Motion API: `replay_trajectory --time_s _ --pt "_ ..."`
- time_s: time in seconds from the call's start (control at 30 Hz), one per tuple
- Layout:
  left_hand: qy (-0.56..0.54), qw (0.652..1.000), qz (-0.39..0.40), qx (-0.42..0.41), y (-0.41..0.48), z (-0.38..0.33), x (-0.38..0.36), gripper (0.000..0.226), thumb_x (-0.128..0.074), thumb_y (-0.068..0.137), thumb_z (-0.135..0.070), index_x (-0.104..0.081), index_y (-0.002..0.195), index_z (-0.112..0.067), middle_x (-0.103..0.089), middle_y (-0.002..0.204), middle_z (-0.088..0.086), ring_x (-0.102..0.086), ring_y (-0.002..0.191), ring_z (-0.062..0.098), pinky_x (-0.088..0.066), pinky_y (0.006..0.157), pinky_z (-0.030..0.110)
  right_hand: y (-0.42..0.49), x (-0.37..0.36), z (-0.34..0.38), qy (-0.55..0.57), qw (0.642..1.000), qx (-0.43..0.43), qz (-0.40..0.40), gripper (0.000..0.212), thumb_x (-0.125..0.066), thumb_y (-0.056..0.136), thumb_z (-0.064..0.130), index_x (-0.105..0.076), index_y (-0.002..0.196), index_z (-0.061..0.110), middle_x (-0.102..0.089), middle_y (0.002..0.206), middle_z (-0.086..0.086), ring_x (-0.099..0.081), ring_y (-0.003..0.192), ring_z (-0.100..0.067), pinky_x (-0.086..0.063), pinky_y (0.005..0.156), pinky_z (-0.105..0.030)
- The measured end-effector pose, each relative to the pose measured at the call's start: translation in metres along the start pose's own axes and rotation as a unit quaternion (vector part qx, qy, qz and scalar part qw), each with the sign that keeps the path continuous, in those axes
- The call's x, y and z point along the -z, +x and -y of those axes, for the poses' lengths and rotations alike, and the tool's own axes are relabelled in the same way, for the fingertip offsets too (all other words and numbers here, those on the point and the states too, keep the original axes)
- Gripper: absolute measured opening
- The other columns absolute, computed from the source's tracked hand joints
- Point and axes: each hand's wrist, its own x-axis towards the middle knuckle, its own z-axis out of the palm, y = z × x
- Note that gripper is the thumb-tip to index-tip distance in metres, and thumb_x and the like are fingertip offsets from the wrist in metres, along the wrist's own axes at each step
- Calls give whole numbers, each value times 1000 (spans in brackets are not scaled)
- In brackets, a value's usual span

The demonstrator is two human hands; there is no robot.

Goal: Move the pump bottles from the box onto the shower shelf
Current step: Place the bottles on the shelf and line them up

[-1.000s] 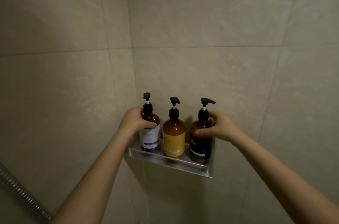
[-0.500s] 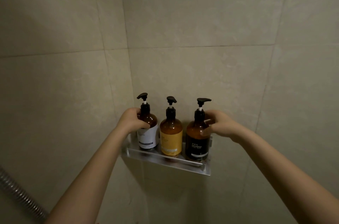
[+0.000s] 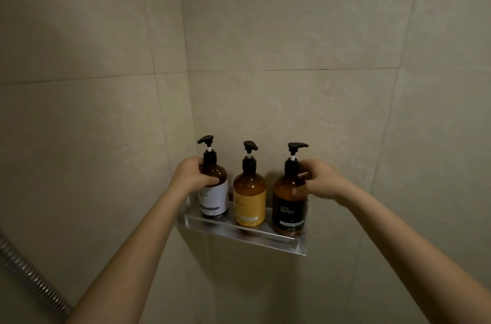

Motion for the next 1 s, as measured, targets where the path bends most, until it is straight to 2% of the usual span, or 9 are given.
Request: replay_trajectory --time_s 0.17,0.27,0.33,0.4,0.5,0.57,0.7,0.83,1.0 --pt "-21 1000 1 8 -9 -1 -3 50 -78 65 -26 -61 110 -12 -66 102 6 -62 100 20 -46 73 28 0 -1 -3 -4 1000 4 5 52 -69 74 3 -52 120 18 -55 107 2 -52 101 -16 -45 69 -21" --pt "-66 985 -158 -4 -39 -3 -13 68 -72 69 -41 -51 129 -17 -58 129 4 -57 115 21 -46 87 31 -2 -4 -6 5 1000 11 -5 56 -69 75 5 -49 126 18 -52 108 6 -49 102 -13 -42 74 -23" --pt "-139 954 -261 -51 -65 -11 -27 55 -69 72 -37 -56 123 -23 -64 115 -2 -62 104 15 -50 82 24 -3 -5 -9 11 1000 16 -9 56 -69 75 6 -49 126 19 -51 108 8 -48 102 -12 -40 76 -24" --pt "-186 949 -243 -72 -86 -24 -43 50 -70 72 -34 -58 120 -25 -62 104 -12 -62 92 4 -49 74 14 -3 -5 -10 14 1000 19 -8 55 -69 75 6 -49 126 19 -53 110 6 -49 104 -13 -41 79 -26" --pt "-154 970 -163 -94 -100 -40 -68 58 -72 70 -37 -54 124 -24 -50 105 -22 -53 97 -2 -43 78 11 -4 -5 -8 15 1000 17 -9 58 -69 75 7 -49 128 18 -56 120 -1 -52 108 -17 -43 84 -30" --pt "-128 970 -166 -120 -100 -47 -76 55 -74 68 -38 -57 119 -25 -48 99 -26 -52 97 -2 -38 78 7 -5 -6 -9 16 1000 13 -17 63 -72 74 11 -46 131 17 -55 126 -3 -52 112 -19 -45 88 -32" --pt "-61 971 -204 -105 -90 -45 -81 59 -76 69 -33 -56 124 -18 -61 119 -7 -56 113 12 -36 91 18 -7 -8 -12 10 999 3 -41 66 -78 72 21 -48 131 16 -57 124 -3 -54 114 -20 -46 92 -33" --pt "-45 979 -172 -102 -78 -43 -76 59 -77 66 -37 -59 119 -17 -66 112 -1 -62 103 16 -44 79 22 -7 -9 -15 3 999 15 -48 57 -77 72 21 -55 124 19 -59 115 1 -54 108 -15 -44 89 -29" --pt "23 982 -150 -114 -71 -45 -70 67 -75 64 -49 -59 121 -18 -61 112 -2 -60 99 15 -45 76 22 -7 -10 -15 2 999 14 -50 57 -78 72 22 -55 124 21 -58 112 4 -51 101 -10 -42 88 -28"
